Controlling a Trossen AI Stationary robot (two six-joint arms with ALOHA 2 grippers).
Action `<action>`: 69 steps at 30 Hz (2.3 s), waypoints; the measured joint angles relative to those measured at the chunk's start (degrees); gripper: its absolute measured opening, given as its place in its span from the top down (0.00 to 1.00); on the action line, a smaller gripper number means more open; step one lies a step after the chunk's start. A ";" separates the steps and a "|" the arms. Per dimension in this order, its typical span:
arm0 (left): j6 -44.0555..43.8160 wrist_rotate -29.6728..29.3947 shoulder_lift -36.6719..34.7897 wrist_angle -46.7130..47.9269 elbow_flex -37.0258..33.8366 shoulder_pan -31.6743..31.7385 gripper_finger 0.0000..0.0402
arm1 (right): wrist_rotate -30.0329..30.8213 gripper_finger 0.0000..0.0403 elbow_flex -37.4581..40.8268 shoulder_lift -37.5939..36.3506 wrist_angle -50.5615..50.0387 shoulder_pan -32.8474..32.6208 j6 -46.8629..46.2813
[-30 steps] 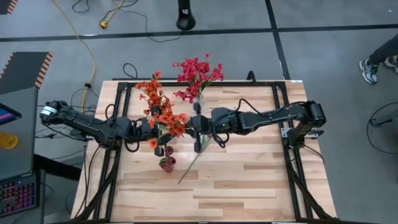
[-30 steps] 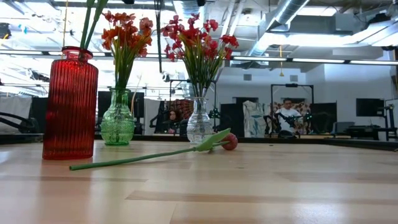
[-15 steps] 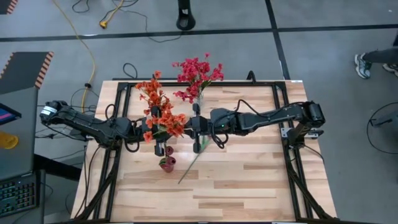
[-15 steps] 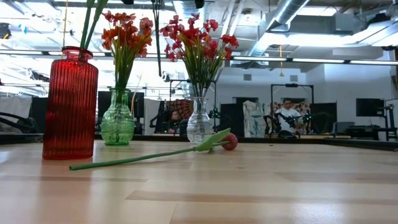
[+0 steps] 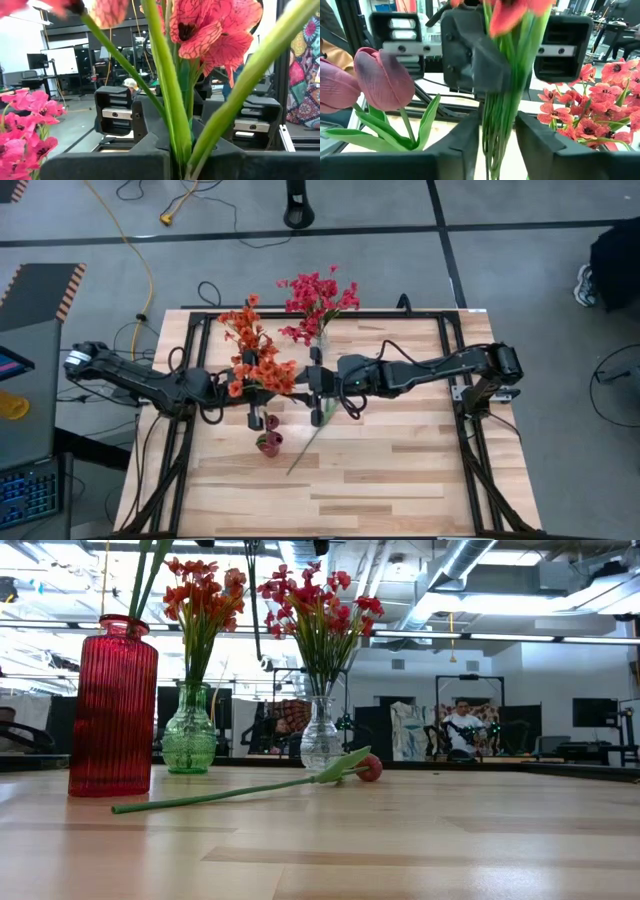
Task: Sort flowers into vase by color
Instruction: Put the orange flower into the green vase
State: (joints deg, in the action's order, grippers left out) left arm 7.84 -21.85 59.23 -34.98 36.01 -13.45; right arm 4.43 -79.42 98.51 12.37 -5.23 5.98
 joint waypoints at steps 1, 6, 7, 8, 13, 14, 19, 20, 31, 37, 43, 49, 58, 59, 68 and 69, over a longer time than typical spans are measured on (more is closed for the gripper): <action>-0.01 0.00 -0.36 0.11 0.00 0.00 0.99 | 0.01 0.62 0.00 -0.23 -0.28 0.02 0.00; -0.16 -0.02 -4.56 4.64 0.00 -0.50 0.99 | 0.07 0.50 0.00 -2.99 -5.46 0.13 0.00; -0.35 -0.01 -5.74 5.93 0.00 -0.72 0.99 | 0.08 0.49 0.00 -3.83 -6.65 0.17 0.00; -0.63 0.00 -6.92 7.06 0.00 -0.95 0.99 | 0.09 0.48 0.00 -4.75 -7.75 0.19 0.00; -0.70 -0.52 -13.49 11.46 0.00 -2.75 0.99 | 0.17 0.46 0.00 -8.89 -13.69 0.20 0.00; -0.34 -1.22 -14.90 12.59 0.00 -3.27 0.99 | 0.15 0.47 0.00 -9.64 -14.66 0.20 0.00; 0.06 -7.77 -21.69 18.48 0.00 -6.16 1.00 | 0.17 0.48 -0.02 -12.98 -20.16 0.22 -0.03; 0.05 -9.15 -23.01 19.93 0.00 -6.76 1.00 | 0.17 0.48 -0.02 -13.44 -21.37 0.22 -0.10; -3.69 -25.34 -32.92 34.69 0.00 -11.75 1.00 | 0.26 0.50 -0.02 -14.99 -27.39 0.52 -2.97; -5.84 -36.65 -34.63 40.69 -0.06 -12.00 1.00 | 0.26 0.50 -0.02 -14.90 -27.46 0.52 -2.99; -5.32 -45.07 -34.65 40.27 -1.87 -11.98 1.00 | 0.26 0.50 -0.02 -14.90 -27.35 0.52 -3.00; -3.42 -46.15 -34.65 33.37 -4.41 -10.25 1.00 | 0.31 0.50 -0.02 -14.87 -26.90 0.52 -2.95; 9.87 -36.62 -34.65 7.32 -13.21 -1.93 1.00 | 0.34 0.50 -0.02 -14.86 -26.41 0.77 -2.86; 10.37 -35.82 -34.65 5.70 -13.98 -1.08 1.00 | 0.33 0.50 -0.02 -14.86 -26.43 0.86 -2.84; 8.42 -30.06 -33.24 4.61 -15.56 4.89 1.00 | 0.33 0.50 -0.02 -14.83 -26.47 1.31 -2.54; 8.07 -29.13 -32.87 4.59 -15.56 5.38 1.00 | 0.33 0.50 -0.02 -14.83 -26.48 1.31 -2.54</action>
State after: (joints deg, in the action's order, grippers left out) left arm 15.91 -50.97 26.35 -30.39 20.45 -8.08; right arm 4.75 -79.44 83.68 -14.11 -3.92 3.44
